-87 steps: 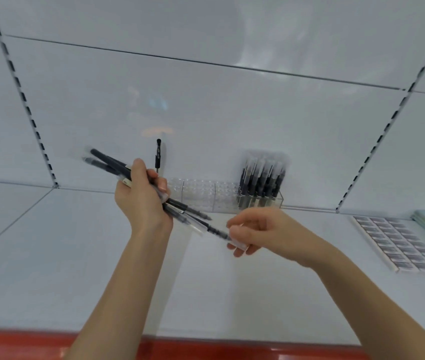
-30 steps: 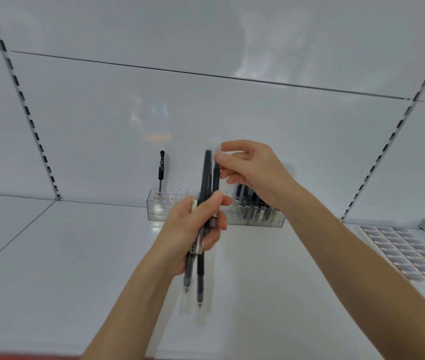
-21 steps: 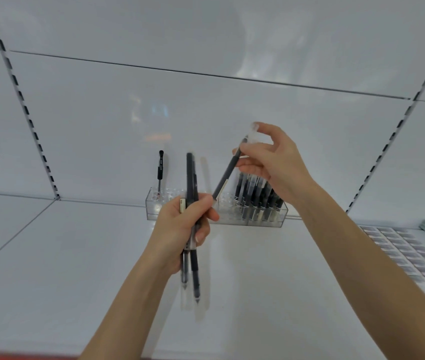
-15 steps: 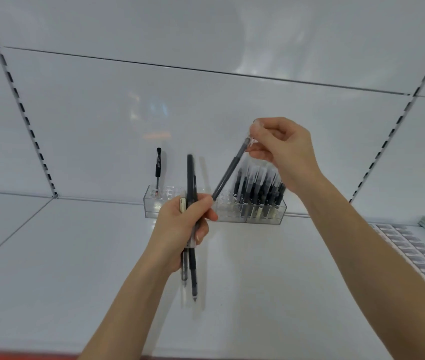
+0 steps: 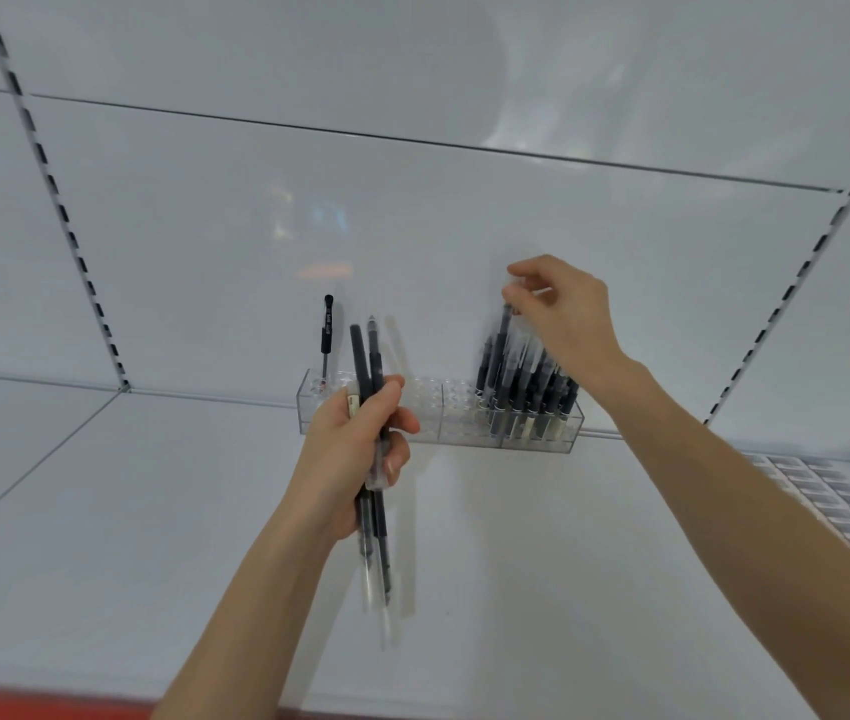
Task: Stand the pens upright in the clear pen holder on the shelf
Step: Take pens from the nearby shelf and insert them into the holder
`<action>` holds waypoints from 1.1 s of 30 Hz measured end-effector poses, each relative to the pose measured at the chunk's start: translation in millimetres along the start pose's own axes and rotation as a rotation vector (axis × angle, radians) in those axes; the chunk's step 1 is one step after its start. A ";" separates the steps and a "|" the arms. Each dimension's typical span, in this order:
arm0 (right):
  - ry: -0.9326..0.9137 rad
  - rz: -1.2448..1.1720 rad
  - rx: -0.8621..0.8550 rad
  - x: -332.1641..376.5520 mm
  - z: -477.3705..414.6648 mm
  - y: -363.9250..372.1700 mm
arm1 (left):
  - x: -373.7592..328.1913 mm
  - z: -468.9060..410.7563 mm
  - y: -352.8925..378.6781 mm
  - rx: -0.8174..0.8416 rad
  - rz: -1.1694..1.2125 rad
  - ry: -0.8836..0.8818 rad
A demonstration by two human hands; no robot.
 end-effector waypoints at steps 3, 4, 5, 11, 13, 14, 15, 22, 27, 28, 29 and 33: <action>-0.001 -0.008 0.004 -2.4 -2.4 -1.4 | 2.1 -0.6 0.2 -0.001 0.002 -0.009; -0.004 -0.010 0.008 -2.7 -2.8 -1.4 | 2.8 -1.0 0.1 -0.002 0.000 -0.009; -0.007 -0.015 0.011 -3.1 -3.2 -1.4 | 3.6 -1.6 0.0 -0.003 0.000 -0.008; -0.010 -0.016 0.009 -4.3 -5.2 -1.6 | 5.0 -4.1 2.4 0.000 0.028 0.001; -0.015 -0.007 0.004 -3.2 -5.0 -2.3 | 4.6 -3.9 2.8 0.000 0.030 0.005; -0.016 -0.003 0.003 -3.1 -4.6 -2.2 | 4.4 -3.8 2.6 -0.003 0.030 0.008; -0.016 -0.002 0.006 -3.5 -4.1 -1.5 | 4.3 -3.7 2.0 -0.007 0.028 0.011; -0.038 0.159 0.092 -6.1 1.6 11.2 | 2.5 -3.2 -2.0 -0.030 -0.007 0.043; -0.062 0.342 0.199 -7.1 0.7 23.4 | 1.5 -1.8 -2.0 -0.032 0.011 0.058; -0.077 0.381 0.220 -7.1 1.1 26.9 | 1.6 -1.4 -2.0 -0.035 0.017 0.058; -0.080 0.401 0.236 -7.9 1.1 29.0 | 2.1 -1.0 -1.5 -0.036 0.024 0.057; -0.106 0.415 0.278 -3.5 5.5 33.2 | 3.0 0.7 -1.0 -0.035 0.048 0.048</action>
Point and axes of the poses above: each hand's wrist, its own z-axis away from the middle knuckle, its own y-axis out of the palm, x = y × z, the point moved 10 cm from there along -z, towards the middle knuckle, and after that the axes turned 1 degree about y, right-handed, at the moved point
